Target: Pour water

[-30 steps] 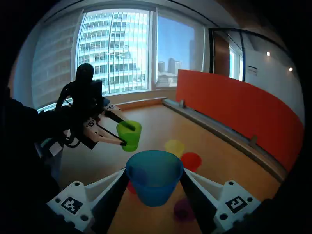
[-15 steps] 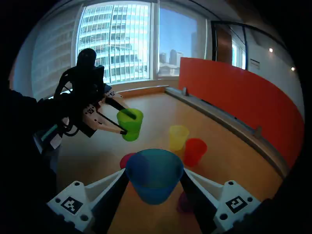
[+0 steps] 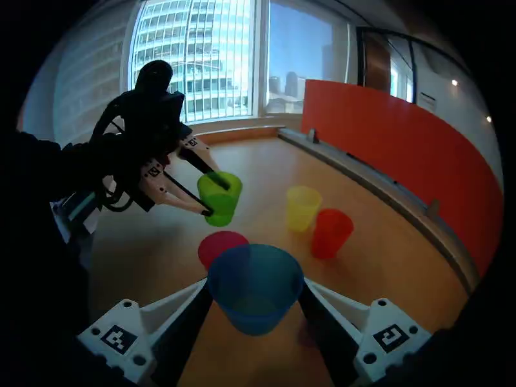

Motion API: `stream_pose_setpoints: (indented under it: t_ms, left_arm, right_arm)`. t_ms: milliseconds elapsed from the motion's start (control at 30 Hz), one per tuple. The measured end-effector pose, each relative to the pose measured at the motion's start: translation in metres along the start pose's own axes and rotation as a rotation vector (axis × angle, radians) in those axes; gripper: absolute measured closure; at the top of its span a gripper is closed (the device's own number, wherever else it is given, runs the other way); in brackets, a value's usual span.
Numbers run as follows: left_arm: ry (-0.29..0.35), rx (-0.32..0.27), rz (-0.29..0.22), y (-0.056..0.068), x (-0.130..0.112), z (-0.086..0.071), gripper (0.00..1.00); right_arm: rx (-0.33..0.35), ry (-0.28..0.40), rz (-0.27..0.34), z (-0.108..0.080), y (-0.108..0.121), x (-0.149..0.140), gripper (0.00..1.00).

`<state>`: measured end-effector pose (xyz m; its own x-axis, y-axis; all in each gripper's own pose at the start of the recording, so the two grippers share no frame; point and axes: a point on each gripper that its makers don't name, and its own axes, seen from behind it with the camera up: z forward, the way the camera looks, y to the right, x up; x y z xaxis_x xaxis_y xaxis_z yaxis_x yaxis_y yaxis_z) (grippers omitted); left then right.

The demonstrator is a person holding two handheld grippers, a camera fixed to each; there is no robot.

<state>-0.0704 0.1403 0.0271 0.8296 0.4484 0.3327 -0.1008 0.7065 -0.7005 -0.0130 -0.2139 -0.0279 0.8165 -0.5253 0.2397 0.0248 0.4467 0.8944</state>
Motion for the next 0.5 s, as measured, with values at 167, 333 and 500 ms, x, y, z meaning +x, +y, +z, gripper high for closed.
stream_pose_setpoints:
  t_ms: [167,333,500]
  left_arm:
    - [-0.032,-0.005,0.004,0.001,-0.011,0.008,0.18]
    - [-0.053,-0.012,0.005,0.003,-0.019,0.014,0.18]
    - [-0.066,-0.019,-0.002,0.006,-0.026,0.02,0.17]
  right_arm:
    - [0.003,-0.019,-0.011,0.005,-0.002,-0.01,0.09]
    - [0.007,-0.029,-0.019,0.009,-0.005,-0.015,0.08]
    - [0.014,-0.036,-0.017,0.012,-0.008,-0.019,0.08]
